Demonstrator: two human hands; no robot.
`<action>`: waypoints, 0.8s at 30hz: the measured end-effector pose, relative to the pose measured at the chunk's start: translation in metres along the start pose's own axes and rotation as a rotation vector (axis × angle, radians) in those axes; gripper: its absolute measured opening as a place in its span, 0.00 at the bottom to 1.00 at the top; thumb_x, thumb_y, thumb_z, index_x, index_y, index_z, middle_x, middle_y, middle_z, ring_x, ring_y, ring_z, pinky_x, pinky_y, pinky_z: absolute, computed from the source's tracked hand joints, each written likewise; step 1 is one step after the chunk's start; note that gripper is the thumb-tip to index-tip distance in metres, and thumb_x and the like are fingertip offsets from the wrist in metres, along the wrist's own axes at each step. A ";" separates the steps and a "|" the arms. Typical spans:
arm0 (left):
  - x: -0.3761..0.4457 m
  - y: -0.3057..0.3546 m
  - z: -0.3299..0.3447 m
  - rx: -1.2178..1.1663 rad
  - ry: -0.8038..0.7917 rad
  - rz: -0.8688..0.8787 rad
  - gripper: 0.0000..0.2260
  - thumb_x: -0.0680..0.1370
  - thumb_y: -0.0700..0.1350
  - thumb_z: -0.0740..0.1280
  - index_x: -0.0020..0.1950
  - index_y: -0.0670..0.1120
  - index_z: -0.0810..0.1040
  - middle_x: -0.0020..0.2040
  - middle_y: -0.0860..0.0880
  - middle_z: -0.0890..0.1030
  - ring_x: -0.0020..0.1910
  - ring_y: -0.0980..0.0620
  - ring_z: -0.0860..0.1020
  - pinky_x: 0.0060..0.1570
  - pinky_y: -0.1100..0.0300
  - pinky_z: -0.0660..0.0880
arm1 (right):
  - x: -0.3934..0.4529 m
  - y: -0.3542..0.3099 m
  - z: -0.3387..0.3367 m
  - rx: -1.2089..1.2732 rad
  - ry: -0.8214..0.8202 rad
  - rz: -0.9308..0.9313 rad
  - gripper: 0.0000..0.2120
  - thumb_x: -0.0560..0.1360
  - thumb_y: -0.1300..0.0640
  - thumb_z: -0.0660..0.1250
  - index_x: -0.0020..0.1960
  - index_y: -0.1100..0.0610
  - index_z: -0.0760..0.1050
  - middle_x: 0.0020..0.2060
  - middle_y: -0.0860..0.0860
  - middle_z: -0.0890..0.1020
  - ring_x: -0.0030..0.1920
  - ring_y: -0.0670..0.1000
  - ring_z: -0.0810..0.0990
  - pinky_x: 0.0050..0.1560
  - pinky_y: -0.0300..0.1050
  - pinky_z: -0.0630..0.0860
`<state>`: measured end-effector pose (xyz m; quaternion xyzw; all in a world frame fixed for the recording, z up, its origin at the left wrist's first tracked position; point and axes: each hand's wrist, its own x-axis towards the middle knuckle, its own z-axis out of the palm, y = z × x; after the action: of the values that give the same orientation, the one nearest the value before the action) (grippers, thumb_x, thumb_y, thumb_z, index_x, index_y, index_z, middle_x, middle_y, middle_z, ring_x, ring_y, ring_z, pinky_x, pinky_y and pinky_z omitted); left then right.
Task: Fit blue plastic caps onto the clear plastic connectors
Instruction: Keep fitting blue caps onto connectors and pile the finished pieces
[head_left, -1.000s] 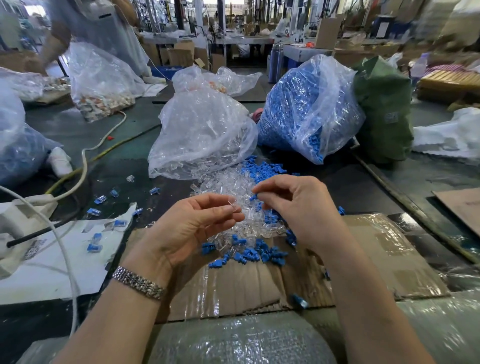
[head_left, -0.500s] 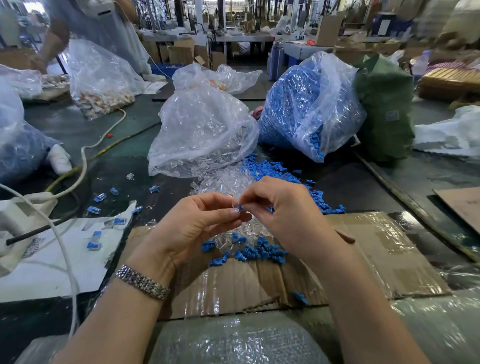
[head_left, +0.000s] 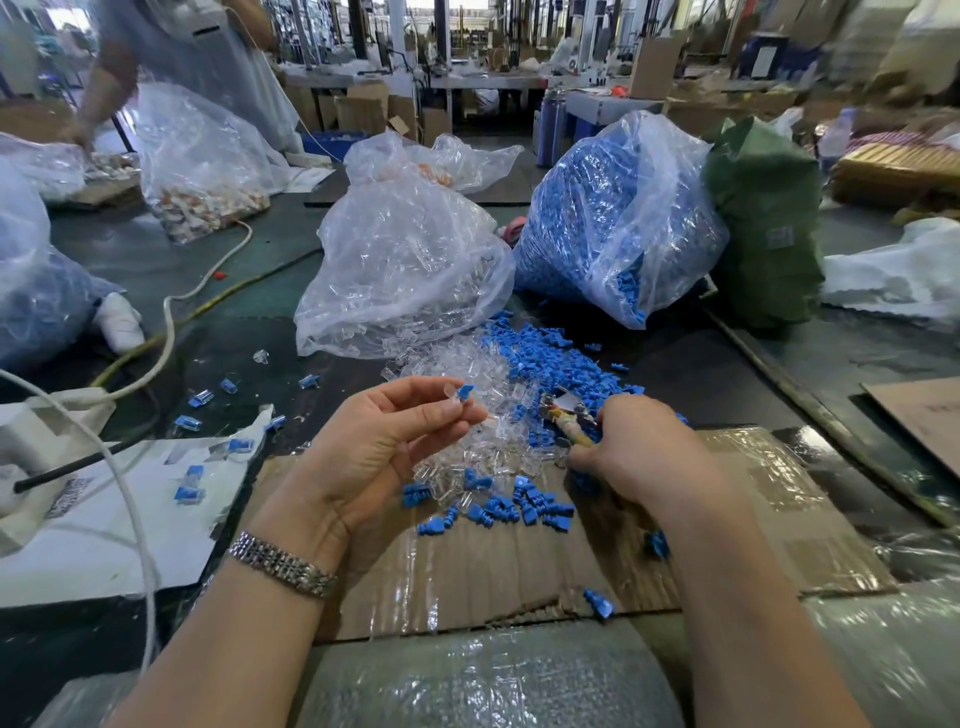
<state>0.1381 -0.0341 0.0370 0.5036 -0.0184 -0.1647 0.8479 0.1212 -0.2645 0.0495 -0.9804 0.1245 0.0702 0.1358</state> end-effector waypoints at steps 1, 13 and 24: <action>0.000 0.000 -0.001 -0.011 0.006 0.005 0.11 0.69 0.31 0.73 0.51 0.35 0.84 0.51 0.34 0.84 0.51 0.41 0.86 0.44 0.61 0.83 | -0.001 0.000 -0.001 -0.008 0.011 -0.008 0.20 0.74 0.44 0.71 0.37 0.56 0.67 0.37 0.55 0.72 0.45 0.59 0.73 0.34 0.46 0.62; 0.005 0.002 -0.007 0.019 0.051 0.120 0.09 0.69 0.36 0.75 0.48 0.43 0.88 0.53 0.41 0.86 0.54 0.46 0.85 0.47 0.60 0.81 | -0.020 -0.015 -0.007 0.722 -0.416 -0.293 0.17 0.82 0.53 0.66 0.50 0.69 0.77 0.36 0.55 0.83 0.40 0.57 0.83 0.48 0.56 0.82; 0.007 -0.003 -0.002 0.172 0.005 0.196 0.11 0.65 0.41 0.77 0.47 0.45 0.88 0.50 0.44 0.87 0.52 0.48 0.84 0.60 0.52 0.79 | -0.028 -0.031 -0.006 0.696 -0.434 -0.381 0.20 0.82 0.50 0.64 0.56 0.68 0.78 0.46 0.61 0.85 0.52 0.66 0.83 0.57 0.66 0.79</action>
<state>0.1443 -0.0363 0.0322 0.5705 -0.0795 -0.0777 0.8137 0.1036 -0.2311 0.0680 -0.8444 -0.0731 0.2018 0.4909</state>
